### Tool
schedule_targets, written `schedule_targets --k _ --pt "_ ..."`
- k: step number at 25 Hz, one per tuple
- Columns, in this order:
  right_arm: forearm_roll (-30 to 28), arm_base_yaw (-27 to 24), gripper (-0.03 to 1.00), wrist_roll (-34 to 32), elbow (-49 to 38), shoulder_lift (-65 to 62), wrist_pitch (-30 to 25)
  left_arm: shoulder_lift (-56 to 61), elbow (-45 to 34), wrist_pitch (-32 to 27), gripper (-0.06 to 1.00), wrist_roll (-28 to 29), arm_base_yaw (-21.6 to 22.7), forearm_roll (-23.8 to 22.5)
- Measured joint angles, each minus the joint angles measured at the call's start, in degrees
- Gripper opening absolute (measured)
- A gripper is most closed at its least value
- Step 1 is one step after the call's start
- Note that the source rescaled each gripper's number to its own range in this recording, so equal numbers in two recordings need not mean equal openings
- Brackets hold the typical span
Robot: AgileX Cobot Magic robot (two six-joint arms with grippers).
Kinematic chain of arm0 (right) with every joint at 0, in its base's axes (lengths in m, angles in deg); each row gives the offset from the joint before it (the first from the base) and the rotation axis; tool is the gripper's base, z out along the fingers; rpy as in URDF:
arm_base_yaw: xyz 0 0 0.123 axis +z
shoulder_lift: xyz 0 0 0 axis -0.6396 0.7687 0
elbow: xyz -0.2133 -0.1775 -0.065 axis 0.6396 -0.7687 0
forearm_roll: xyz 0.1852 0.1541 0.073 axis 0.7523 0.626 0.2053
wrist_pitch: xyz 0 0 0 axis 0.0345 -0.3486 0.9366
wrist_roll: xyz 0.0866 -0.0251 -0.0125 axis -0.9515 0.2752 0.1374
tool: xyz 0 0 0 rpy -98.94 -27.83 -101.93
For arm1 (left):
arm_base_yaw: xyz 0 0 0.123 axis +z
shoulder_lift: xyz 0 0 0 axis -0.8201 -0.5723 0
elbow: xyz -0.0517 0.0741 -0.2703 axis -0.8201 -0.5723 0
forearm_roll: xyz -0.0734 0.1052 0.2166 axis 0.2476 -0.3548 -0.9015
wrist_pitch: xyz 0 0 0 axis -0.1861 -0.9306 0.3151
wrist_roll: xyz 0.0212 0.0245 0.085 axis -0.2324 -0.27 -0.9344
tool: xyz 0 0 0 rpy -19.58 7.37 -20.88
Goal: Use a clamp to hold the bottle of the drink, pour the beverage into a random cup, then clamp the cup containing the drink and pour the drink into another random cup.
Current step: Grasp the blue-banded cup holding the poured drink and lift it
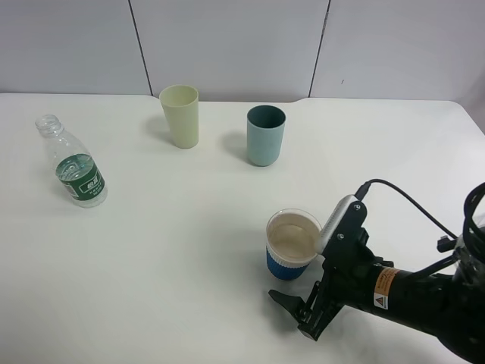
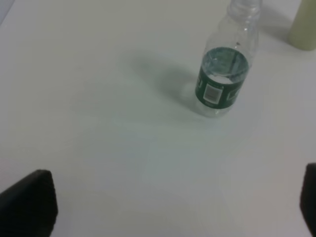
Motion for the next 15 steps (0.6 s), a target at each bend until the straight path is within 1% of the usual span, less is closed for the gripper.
schedule_targets --k 8,15 --pt "-0.34 0.00 1.00 3.56 0.42 -1.73 -0.11 0.00 0.00 0.00 1.00 0.00 0.00 0.05" --pt "-0.62 0.00 1.00 4.22 2.54 -1.74 -0.17 0.00 0.00 0.00 1.00 0.00 0.00 0.05"
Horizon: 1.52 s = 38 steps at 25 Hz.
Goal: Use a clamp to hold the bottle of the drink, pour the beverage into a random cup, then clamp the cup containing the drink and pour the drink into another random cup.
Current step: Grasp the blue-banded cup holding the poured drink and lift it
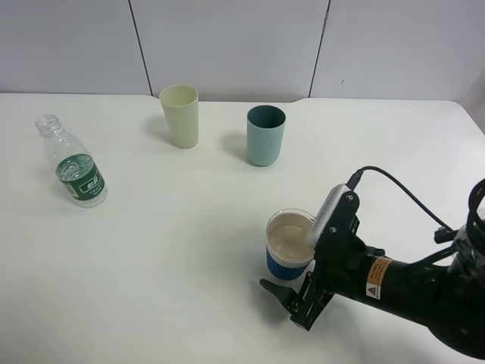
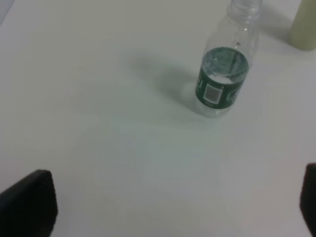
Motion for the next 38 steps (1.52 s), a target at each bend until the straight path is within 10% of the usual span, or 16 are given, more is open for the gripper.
schedule_targets --k 8,13,38 --pt "-0.24 0.00 0.89 0.00 1.26 0.00 -0.05 0.00 0.00 0.00 1.00 0.00 0.00 0.00" --pt "-0.48 0.00 0.00 -0.25 1.26 0.00 0.26 0.00 0.00 0.00 1.00 0.00 0.00 0.00" --pt "3.42 0.00 0.00 -9.38 1.26 -5.88 -1.49 0.00 0.00 0.00 1.00 0.00 0.00 0.00"
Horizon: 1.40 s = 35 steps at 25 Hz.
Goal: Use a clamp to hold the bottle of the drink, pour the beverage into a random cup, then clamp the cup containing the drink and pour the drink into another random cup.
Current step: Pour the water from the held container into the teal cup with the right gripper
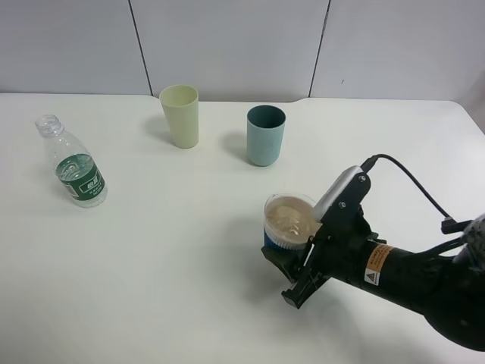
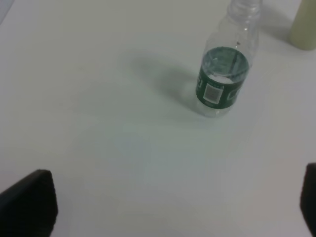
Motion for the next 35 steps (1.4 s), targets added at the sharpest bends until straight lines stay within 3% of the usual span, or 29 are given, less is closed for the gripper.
schedule_targets --k 10,21,28,35 --pt "4.97 0.00 0.00 -1.82 0.21 -5.57 -0.36 0.00 0.00 0.00 1.00 0.00 0.00 0.00" --pt "3.58 0.00 0.00 -2.66 10.10 -11.61 -16.10 0.00 0.00 0.00 1.00 -0.05 0.00 0.00" --pt "-7.37 -2.47 0.00 -7.83 19.07 -11.56 -28.72 0.00 0.00 0.00 1.00 0.01 0.00 0.00" --pt "-29.12 -7.78 0.00 -24.90 30.79 -11.56 -42.40 0.00 0.00 0.00 1.00 -0.05 0.00 0.00"
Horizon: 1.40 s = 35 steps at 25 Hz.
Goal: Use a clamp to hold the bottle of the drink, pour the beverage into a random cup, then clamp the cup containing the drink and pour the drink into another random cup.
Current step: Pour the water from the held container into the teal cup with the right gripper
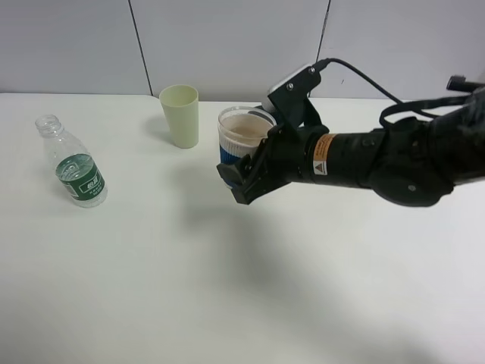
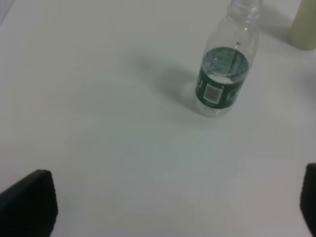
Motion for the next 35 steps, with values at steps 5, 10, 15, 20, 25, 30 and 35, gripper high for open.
schedule_targets --k 5,10,15,20,25,30,35 --pt "-18.77 -3.31 0.00 -17.50 7.54 0.04 -6.08 0.00 0.00 0.00 1.00 0.00 0.00 0.00" --pt "-35.06 -5.68 0.00 -34.68 12.09 0.04 -9.72 0.00 0.00 0.00 1.00 0.00 0.00 0.00" --pt "-48.46 -7.02 0.00 -46.80 15.02 -1.44 -16.59 0.00 0.00 0.00 1.00 0.00 0.00 0.00" --pt "-54.43 -9.89 0.00 -51.07 15.32 -3.90 -19.84 0.00 0.00 0.00 1.00 0.00 0.00 0.00" --pt "-55.11 -13.67 0.00 -52.29 15.40 -4.53 -20.05 0.00 0.00 0.00 1.00 0.00 0.00 0.00" --pt "-58.96 -14.65 0.00 -55.07 15.40 -4.53 -21.17 0.00 0.00 0.00 1.00 0.00 0.00 0.00" --pt "-61.33 -14.70 0.00 -57.74 15.40 -4.03 -22.75 0.00 0.00 0.00 1.00 0.00 0.00 0.00"
